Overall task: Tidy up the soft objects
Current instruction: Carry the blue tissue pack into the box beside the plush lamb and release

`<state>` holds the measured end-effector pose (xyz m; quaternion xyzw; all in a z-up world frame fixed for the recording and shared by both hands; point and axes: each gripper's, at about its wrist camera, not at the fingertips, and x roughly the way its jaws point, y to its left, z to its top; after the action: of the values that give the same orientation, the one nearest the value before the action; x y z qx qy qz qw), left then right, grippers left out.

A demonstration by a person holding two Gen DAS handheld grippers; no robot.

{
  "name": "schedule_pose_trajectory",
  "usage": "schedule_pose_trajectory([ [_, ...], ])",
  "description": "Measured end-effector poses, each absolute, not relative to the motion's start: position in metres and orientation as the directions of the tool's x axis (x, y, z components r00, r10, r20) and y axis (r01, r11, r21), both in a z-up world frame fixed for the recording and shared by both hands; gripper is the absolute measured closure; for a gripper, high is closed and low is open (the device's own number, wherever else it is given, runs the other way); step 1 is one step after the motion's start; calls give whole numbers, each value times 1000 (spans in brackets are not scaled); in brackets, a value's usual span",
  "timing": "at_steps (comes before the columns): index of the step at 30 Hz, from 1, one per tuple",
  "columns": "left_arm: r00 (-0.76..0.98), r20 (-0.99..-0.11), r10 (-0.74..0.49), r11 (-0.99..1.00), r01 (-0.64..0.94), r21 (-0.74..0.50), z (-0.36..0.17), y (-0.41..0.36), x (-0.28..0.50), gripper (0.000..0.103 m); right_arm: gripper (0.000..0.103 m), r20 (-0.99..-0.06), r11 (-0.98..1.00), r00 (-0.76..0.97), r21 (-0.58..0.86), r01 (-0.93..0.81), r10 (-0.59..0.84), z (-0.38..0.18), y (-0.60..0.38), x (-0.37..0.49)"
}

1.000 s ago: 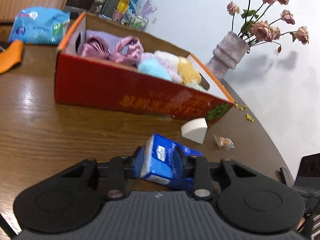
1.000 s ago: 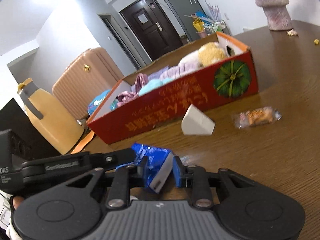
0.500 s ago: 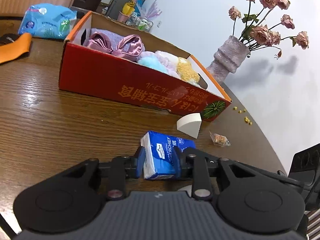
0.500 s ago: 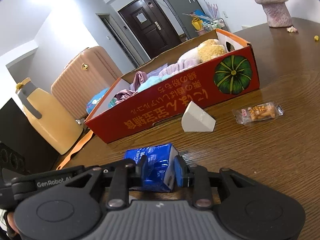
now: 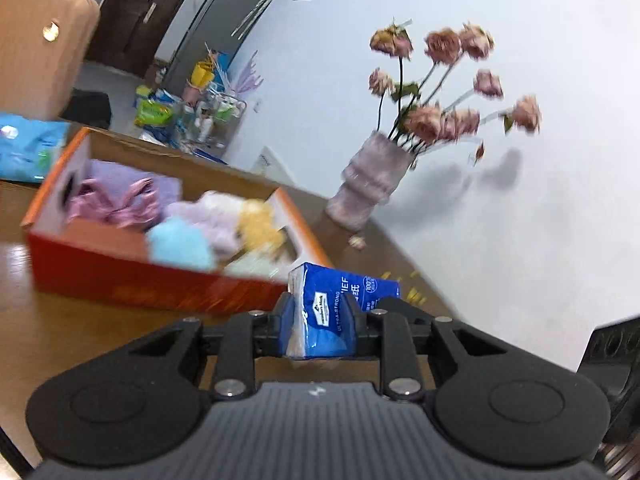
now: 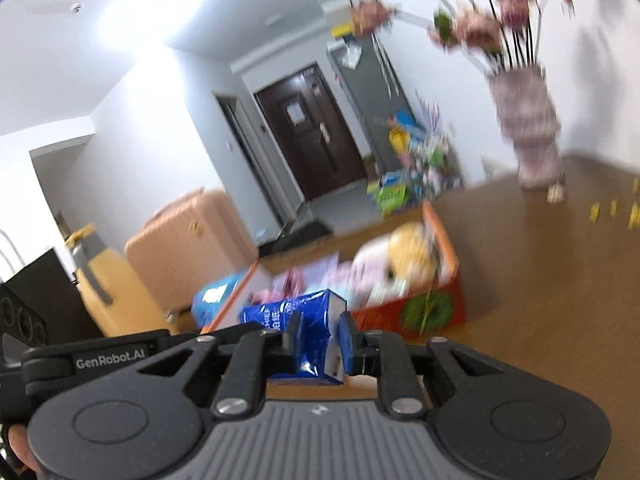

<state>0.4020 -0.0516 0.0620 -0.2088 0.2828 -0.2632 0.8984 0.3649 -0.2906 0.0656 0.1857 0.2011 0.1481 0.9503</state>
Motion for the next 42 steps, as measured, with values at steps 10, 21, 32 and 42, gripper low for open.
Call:
schedule_pose_trajectory([
  [10,683,-474,-556,793,265,-548,55,-87,514,78,86,-454,924,829,339,-178,327,76,-310,488],
  [21,620,-544,-565,790,217,-574,8,-101,568,83,66,-589,956,760,248,-157,277,40,-309,558],
  [32,632,-547,-548,789,174,-589,4,-92,573,83,67,-655,950,689,240,-199,310,30,-302,572],
  [42,645,-524,-557,788,210,-579,24,-91,560,83,46,-622,950,722,263,-172,302,55,-311,558],
])
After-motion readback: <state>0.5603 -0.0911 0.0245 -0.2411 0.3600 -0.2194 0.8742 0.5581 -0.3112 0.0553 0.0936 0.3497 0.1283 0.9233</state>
